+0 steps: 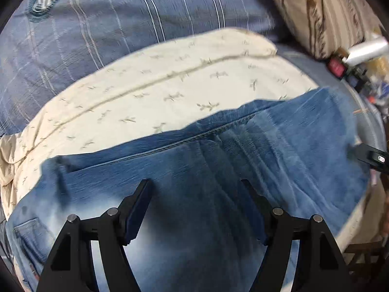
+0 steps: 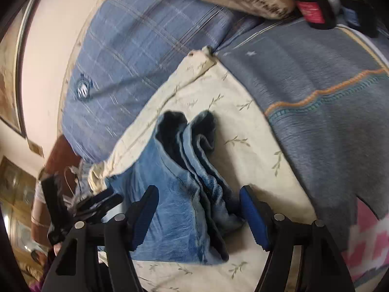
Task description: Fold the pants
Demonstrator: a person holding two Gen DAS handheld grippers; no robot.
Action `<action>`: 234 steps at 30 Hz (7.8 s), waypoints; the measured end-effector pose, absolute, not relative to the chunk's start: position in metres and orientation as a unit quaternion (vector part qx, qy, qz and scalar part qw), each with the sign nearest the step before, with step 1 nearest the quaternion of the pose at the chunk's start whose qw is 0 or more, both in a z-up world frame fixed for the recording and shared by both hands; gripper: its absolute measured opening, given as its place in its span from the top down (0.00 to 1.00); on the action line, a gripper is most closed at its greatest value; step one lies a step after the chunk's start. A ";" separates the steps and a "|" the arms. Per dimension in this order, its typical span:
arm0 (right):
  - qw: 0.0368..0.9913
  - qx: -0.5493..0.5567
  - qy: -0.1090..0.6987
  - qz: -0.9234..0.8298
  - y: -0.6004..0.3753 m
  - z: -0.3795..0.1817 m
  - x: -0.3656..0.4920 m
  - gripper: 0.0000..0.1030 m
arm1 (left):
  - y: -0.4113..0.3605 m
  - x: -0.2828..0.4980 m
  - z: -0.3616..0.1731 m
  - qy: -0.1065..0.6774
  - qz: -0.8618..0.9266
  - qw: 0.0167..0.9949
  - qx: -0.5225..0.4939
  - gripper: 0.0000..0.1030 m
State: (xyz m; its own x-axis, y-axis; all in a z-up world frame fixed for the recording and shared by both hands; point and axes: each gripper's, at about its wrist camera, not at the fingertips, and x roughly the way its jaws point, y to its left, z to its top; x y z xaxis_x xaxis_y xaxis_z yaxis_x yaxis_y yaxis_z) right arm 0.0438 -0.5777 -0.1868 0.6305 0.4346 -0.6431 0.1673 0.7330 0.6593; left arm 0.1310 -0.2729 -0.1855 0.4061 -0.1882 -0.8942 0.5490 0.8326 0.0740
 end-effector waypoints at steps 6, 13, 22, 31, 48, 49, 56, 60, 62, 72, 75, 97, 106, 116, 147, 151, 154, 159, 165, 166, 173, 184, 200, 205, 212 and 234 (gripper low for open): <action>0.850 0.266 0.450 0.066 -0.550 -0.181 0.054 0.69 | -0.276 0.138 -0.186 0.487 -0.222 0.823 0.188 0.23; 0.864 0.281 0.405 0.104 -0.529 -0.137 0.044 0.79 | -0.228 0.124 -0.161 0.485 -0.219 0.832 0.159 0.23; 0.863 0.266 0.389 0.183 -0.438 -0.082 0.057 0.79 | -0.138 0.111 -0.131 0.475 -0.205 0.853 0.066 0.23; 0.819 0.247 0.470 0.220 -0.324 -0.115 0.093 0.70 | -0.050 0.094 -0.134 0.469 -0.174 0.866 0.009 0.23; 0.822 0.240 0.485 0.178 -0.325 -0.140 0.150 0.53 | -0.105 0.081 -0.192 0.495 -0.209 0.842 0.054 0.23; 0.816 0.240 0.495 0.177 -0.322 -0.146 0.159 0.54 | -0.107 0.081 -0.195 0.496 -0.207 0.841 0.062 0.23; 0.789 0.270 0.527 0.164 -0.321 -0.187 0.202 0.53 | -0.101 0.080 -0.194 0.494 -0.220 0.839 0.055 0.22; 0.807 0.267 0.496 0.175 -0.326 -0.169 0.183 0.53 | -0.077 0.069 -0.175 0.478 -0.218 0.849 0.046 0.22; 0.807 0.281 0.483 0.191 -0.330 -0.161 0.165 0.53 | -0.059 0.060 -0.164 0.464 -0.213 0.859 0.043 0.22; 0.805 0.186 0.527 0.200 -0.265 -0.184 0.115 0.51 | 0.103 0.035 -0.128 0.427 -0.064 0.902 -0.027 0.22; 0.819 0.186 0.500 0.212 -0.262 -0.172 0.104 0.49 | 0.142 0.038 -0.134 0.442 -0.027 0.894 -0.075 0.22; 0.880 0.205 0.389 0.182 -0.311 -0.138 0.049 0.44 | 0.139 0.119 -0.195 0.503 -0.076 0.829 -0.233 0.22; 0.878 0.202 0.404 0.160 -0.321 -0.145 0.058 0.44 | 0.125 0.127 -0.199 0.511 -0.091 0.831 -0.202 0.56; 0.881 0.216 0.396 0.144 -0.333 -0.144 0.059 0.44 | 0.090 0.112 -0.155 0.456 -0.075 0.881 -0.100 0.82; 0.887 0.241 0.371 0.136 -0.357 -0.134 0.054 0.44 | 0.140 0.080 -0.158 0.497 -0.058 0.865 -0.044 0.29; 0.886 0.220 0.385 0.138 -0.337 -0.142 0.061 0.44 | 0.151 0.078 -0.171 0.492 -0.076 0.862 -0.097 0.24; 0.884 0.213 0.394 0.134 -0.329 -0.147 0.065 0.44 | 0.148 0.083 -0.183 0.491 -0.079 0.861 -0.111 0.17; 0.886 0.194 0.401 0.129 -0.318 -0.150 0.068 0.44 | 0.138 0.096 -0.200 0.503 -0.123 0.842 -0.152 0.17; 0.886 0.183 0.407 0.122 -0.312 -0.153 0.072 0.44 | 0.129 0.120 -0.211 0.521 -0.167 0.820 -0.167 0.39; 0.887 0.182 0.407 0.121 -0.312 -0.153 0.073 0.44 | 0.127 0.120 -0.209 0.521 -0.172 0.820 -0.165 0.55; 0.889 0.186 0.402 0.115 -0.314 -0.151 0.071 0.44 | 0.128 0.122 -0.206 0.512 -0.183 0.820 -0.181 0.75; 0.893 0.212 0.383 0.109 -0.331 -0.143 0.066 0.44 | 0.083 0.096 -0.124 0.441 -0.182 0.875 -0.079 0.78; 0.877 0.356 0.316 0.070 -0.441 -0.128 0.033 0.44 | -0.176 0.047 -0.092 0.412 -0.301 0.842 0.176 0.78; 0.856 0.408 0.310 0.074 -0.474 -0.134 0.028 0.44 | -0.229 0.040 -0.127 0.445 -0.343 0.807 0.181 0.76; 0.825 0.448 0.320 0.127 -0.474 -0.141 0.037 0.38 | -0.172 0.014 -0.060 0.338 -0.366 0.856 0.138 0.28; 0.807 0.287 0.485 0.176 -0.361 -0.177 0.075 0.57 | -0.097 0.050 -0.169 0.441 -0.217 0.861 0.130 0.26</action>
